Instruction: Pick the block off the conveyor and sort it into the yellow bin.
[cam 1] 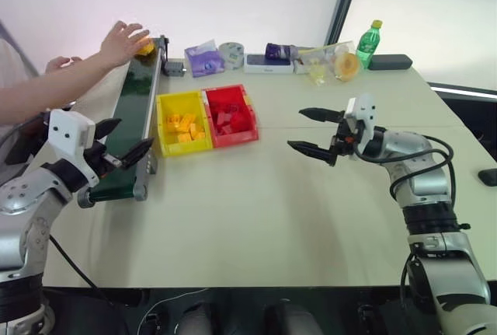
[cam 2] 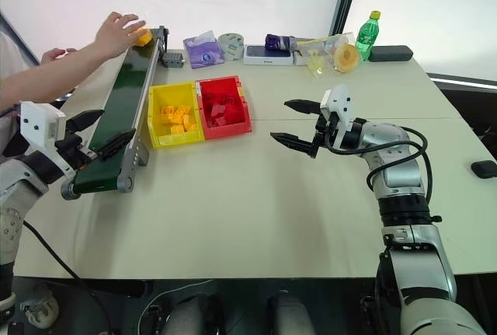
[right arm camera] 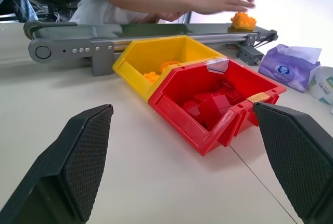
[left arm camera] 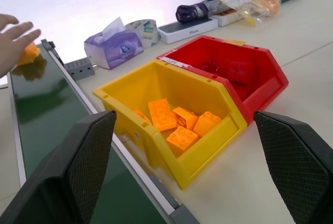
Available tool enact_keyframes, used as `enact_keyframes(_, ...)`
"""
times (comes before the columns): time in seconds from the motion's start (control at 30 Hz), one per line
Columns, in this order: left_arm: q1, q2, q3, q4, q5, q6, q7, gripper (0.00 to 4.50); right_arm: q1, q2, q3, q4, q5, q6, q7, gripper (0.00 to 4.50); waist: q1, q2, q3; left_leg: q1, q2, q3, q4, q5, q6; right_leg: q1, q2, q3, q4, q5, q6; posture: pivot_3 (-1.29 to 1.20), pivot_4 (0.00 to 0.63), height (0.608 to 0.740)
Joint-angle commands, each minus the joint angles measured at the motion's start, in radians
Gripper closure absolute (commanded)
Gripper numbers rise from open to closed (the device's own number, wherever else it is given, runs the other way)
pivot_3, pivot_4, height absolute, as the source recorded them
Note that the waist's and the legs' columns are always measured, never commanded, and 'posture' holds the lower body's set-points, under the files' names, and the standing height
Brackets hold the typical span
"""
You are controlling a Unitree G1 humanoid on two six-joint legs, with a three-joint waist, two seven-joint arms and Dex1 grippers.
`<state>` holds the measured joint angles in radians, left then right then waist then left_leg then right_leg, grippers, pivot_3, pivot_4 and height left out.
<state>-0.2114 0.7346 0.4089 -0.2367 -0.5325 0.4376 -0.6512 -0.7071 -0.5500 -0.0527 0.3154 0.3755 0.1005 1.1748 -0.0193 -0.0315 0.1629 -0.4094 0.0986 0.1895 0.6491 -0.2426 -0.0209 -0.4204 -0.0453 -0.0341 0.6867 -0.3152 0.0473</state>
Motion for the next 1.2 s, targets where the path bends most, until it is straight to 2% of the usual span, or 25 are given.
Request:
enact_keyframes(0.03,-0.016,-0.002,0.031,-0.024,-0.025,-0.031,-0.013,0.05,-0.007,0.001,-0.011,-0.029,0.012,-0.016,0.002,0.00,0.000,0.000,0.000,0.000,0.000,0.000,0.000,0.000,0.000,0.000,0.000,0.000,0.000,0.000,0.000,0.00,0.150,0.740)
enact_keyframes(0.3,-0.006,0.002,0.051,-0.019,-0.027,-0.024,0.004,0.05,-0.010,-0.002,-0.009,-0.029,0.010,-0.014,0.005,0.00,0.000,0.000,0.000,0.000,0.000,0.000,0.000,0.000,0.000,0.000,0.000,0.000,0.000,0.000,0.000,0.00,0.150,0.740)
enact_keyframes(0.73,0.129,-0.010,0.157,-0.063,-0.032,-0.068,0.014,0.05,-0.018,0.001,-0.008,-0.019,0.010,-0.013,0.011,0.00,-0.001,0.000,0.000,0.000,0.000,0.000,0.000,0.000,0.000,0.000,0.000,0.000,0.000,0.000,0.000,0.00,0.150,0.740)
enact_keyframes(0.97,0.283,-0.098,0.293,-0.153,-0.006,-0.123,0.112,0.05,-0.021,0.006,-0.006,-0.014,0.011,-0.016,0.013,0.00,-0.002,0.000,0.000,0.000,0.000,0.000,0.000,0.000,0.000,0.000,0.000,0.000,0.000,0.000,0.000,0.00,0.150,0.740)
enact_keyframes(1.2,0.364,-0.194,0.344,-0.216,0.022,-0.152,0.232,0.05,-0.030,0.018,-0.001,-0.003,0.007,-0.020,0.016,0.00,0.000,0.000,0.000,0.000,0.000,0.000,0.000,0.000,0.000,0.001,-0.001,0.000,0.000,0.000,0.000,0.00,0.150,0.740)
